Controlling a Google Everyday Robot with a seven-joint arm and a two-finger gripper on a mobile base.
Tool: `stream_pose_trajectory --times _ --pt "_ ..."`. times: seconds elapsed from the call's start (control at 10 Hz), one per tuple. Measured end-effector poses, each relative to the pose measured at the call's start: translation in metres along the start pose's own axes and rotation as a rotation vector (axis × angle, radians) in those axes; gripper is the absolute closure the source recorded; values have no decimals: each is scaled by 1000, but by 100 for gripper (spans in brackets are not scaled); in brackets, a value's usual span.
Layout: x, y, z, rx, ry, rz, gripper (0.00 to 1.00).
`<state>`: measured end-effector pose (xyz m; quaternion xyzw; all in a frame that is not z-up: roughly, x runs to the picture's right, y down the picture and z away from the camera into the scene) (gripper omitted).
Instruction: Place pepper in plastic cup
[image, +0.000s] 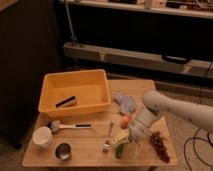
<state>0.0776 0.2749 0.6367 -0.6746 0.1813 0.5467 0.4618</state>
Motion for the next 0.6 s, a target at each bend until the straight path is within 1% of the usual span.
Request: stream_pose_trajectory --times 0.3,0.5,0.6 --pt "1 -1 0 -2 -2 1 20" --pt "13 -19 -10 -38 -48 40 20" --pt "18 -25 -13 -49 -62 52 20"
